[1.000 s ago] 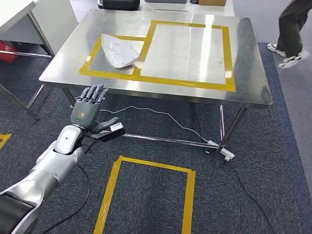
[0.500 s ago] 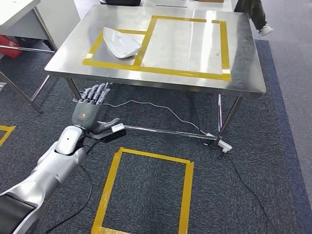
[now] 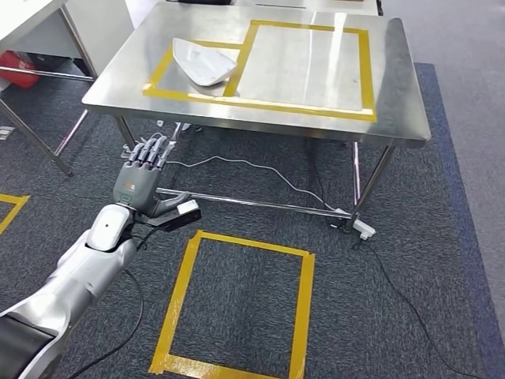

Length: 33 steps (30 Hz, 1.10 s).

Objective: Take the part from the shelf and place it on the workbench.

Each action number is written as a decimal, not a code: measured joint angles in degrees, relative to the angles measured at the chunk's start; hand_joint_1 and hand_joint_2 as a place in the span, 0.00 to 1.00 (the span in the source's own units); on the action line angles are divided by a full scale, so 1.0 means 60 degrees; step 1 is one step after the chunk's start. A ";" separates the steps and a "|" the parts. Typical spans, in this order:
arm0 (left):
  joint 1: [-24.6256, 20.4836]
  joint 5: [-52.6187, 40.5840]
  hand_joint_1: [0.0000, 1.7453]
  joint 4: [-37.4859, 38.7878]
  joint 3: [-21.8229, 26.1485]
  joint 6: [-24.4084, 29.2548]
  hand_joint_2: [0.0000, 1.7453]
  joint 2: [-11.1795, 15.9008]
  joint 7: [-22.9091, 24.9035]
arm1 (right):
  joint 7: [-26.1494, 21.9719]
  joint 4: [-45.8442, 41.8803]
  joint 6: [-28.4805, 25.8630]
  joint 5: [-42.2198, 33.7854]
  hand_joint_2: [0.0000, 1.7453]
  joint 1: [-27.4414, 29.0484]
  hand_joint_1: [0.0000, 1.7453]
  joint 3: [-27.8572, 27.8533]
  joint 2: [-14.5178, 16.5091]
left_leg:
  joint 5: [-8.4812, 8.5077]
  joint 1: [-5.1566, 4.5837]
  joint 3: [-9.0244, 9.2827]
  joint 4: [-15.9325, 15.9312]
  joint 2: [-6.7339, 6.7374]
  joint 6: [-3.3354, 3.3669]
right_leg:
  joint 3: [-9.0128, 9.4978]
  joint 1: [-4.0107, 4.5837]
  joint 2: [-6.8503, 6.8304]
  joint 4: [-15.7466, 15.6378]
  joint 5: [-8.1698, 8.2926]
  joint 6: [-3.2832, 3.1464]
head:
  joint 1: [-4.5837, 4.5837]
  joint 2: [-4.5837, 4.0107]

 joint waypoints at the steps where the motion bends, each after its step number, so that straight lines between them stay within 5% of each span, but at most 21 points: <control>1: -0.0004 0.0001 0.00 0.0000 0.0001 0.0000 0.00 0.0002 0.0000 | -0.0002 0.0000 -0.0001 0.0000 0.00 0.0000 0.00 0.0000 0.0000 | 0.0042 -0.0009 -0.0041 0.0021 0.0000 -0.0046 | 0.0065 0.0013 0.0008 -0.0126 -0.0020 -0.0032 | 0.0001 0.0001; 3: 0.0001 0.0000 0.00 0.0000 0.0000 0.0000 0.00 0.0001 0.0000 | -0.0001 0.0000 -0.0002 0.0000 0.00 0.0007 0.00 0.0000 0.0004 | 0.0092 -0.0003 -0.0087 0.0060 -0.0008 -0.0140 | 0.0002 0.0003 0.0003 -0.0156 0.0061 -0.0123 | 0.0007 0.0002; 5: -0.0002 0.0000 0.00 0.0000 0.0000 0.0000 0.00 0.0005 -0.0001 | 0.0001 0.0000 0.0000 0.0000 0.00 0.0004 0.00 0.0000 0.0010 | -0.0200 0.0015 -0.0222 0.0377 -0.0025 -0.0252 | -0.0040 -0.0032 -0.0018 -0.0200 0.0147 -0.0269 | -0.0019 0.0002; 8: 0.0012 0.0004 0.00 0.0000 0.0000 -0.0001 0.00 0.0029 -0.0002 | 0.0004 0.0000 -0.0002 -0.0001 0.00 0.0009 0.00 -0.0003 0.0005 | -0.1240 0.0098 -0.0826 0.2104 -0.0035 -0.0408 | -0.0172 -0.0042 -0.0032 -0.0213 0.0261 -0.0413 | -0.0051 0.0002; 10: 0.0047 0.0004 0.00 0.0001 0.0000 -0.0003 0.00 0.0033 -0.0003 | 0.0004 0.0000 -0.0003 0.0000 0.00 0.0013 0.00 -0.0004 0.0000 | -0.1481 0.0152 -0.1006 0.2851 -0.0034 -0.0454 | -0.0275 -0.0034 -0.0035 -0.0194 0.0324 -0.0411 | -0.0051 0.0001; 11: 0.0055 0.0004 0.00 0.0001 0.0000 -0.0004 0.00 0.0033 -0.0003 | 0.0003 0.0000 -0.0002 -0.0001 0.00 0.0012 0.00 -0.0003 0.0001 | -0.1321 0.0171 -0.0839 0.2676 -0.0034 -0.0458 | -0.0318 -0.0033 -0.0036 -0.0179 0.0350 -0.0397 | -0.0051 0.0000; 14: 0.0032 0.0004 0.00 0.0000 0.0001 -0.0003 0.00 0.0035 -0.0003 | 0.0001 0.0000 0.0001 -0.0004 0.00 0.0005 0.00 -0.0001 0.0004 | -0.0597 0.0183 0.0241 0.0853 -0.0033 -0.0406 | -0.0400 -0.0027 -0.0038 -0.0137 0.0399 -0.0333 | -0.0048 0.0001; 16: 0.0012 0.0009 0.00 0.0000 0.0001 -0.0006 0.00 0.0037 -0.0004 | -0.0001 0.0000 -0.0001 -0.0005 0.00 -0.0009 0.00 -0.0002 0.0002 | -0.0537 0.0142 0.0582 0.0161 -0.0043 -0.0348 | -0.0470 -0.0019 -0.0036 -0.0127 0.0458 -0.0232 | -0.0046 0.0003; 20: 0.0485 0.1538 0.00 -0.0047 0.0460 -0.0937 0.00 -0.0006 -0.0420 | -0.0096 0.0000 0.0054 -0.0346 0.00 0.0012 0.00 -0.0136 -0.0019 | -0.0482 0.0119 0.0574 -0.0044 -0.0023 -0.0156 | -0.0633 -0.0046 -0.0031 0.0003 0.0360 -0.0037 | -0.0026 0.0001; 24: 0.1928 0.4021 0.00 -0.0069 0.1681 -0.1324 0.00 -0.0100 -0.1429 | -0.0267 -0.0001 0.0147 -0.0687 0.00 0.0079 0.00 -0.0431 -0.0062 | -0.0379 0.0066 0.0483 -0.0110 0.0121 0.0086 | -0.1535 -0.0049 -0.0023 0.2080 -0.0804 0.0022 | -0.0019 0.0001; 26: 0.2171 0.3962 0.00 -0.0074 0.1883 -0.1157 0.00 -0.0097 -0.1484 | -0.0308 0.0004 0.0140 -0.0716 0.00 0.0123 0.00 -0.0484 -0.0097 | -0.0340 0.0039 0.0403 -0.0096 0.0054 0.0131 | -0.1704 -0.0041 -0.0020 0.2601 -0.0800 0.0015 | -0.0013 0.0002; 30: 0.2501 0.3554 0.00 -0.0335 0.2182 -0.1103 0.00 0.0005 -0.1120 | -0.0424 0.0007 0.0120 -0.0864 0.00 0.0115 0.00 -0.0590 -0.0131 | -0.0335 -0.0005 0.0361 -0.0029 -0.0030 0.0080 | -0.0463 0.0011 -0.0008 0.0462 0.0205 -0.0119 | -0.0018 0.0002; 33: 0.2687 0.3612 0.00 -0.0531 0.2390 -0.1454 0.00 0.0063 -0.0848 | -0.0626 0.0006 -0.0111 -0.1315 0.00 0.0099 0.00 -0.0842 -0.0131 | -0.0273 -0.0030 0.0286 0.0014 -0.0045 -0.0060 | -0.0208 0.0033 0.0004 -0.0086 0.0205 -0.0191 | -0.0023 0.0004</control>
